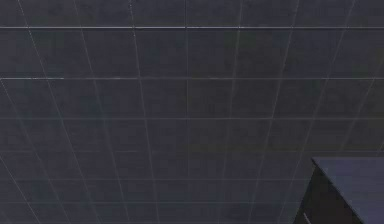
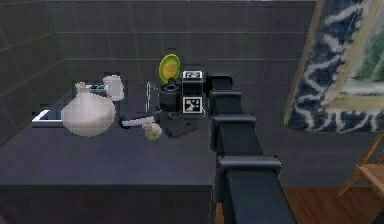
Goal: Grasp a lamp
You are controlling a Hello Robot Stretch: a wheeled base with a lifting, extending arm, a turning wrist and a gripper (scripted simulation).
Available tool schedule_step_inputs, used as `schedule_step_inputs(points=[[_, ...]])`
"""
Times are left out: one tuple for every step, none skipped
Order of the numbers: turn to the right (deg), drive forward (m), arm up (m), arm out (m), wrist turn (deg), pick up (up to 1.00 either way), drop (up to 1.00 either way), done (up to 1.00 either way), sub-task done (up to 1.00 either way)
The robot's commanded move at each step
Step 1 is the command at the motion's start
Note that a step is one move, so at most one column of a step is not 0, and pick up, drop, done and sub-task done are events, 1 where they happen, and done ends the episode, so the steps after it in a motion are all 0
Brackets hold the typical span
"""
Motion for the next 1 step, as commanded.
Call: schedule_step_inputs(points=[[0.0,0.0,0.0,0.0,0.0,0.0,0.0,1.0,0.0]])
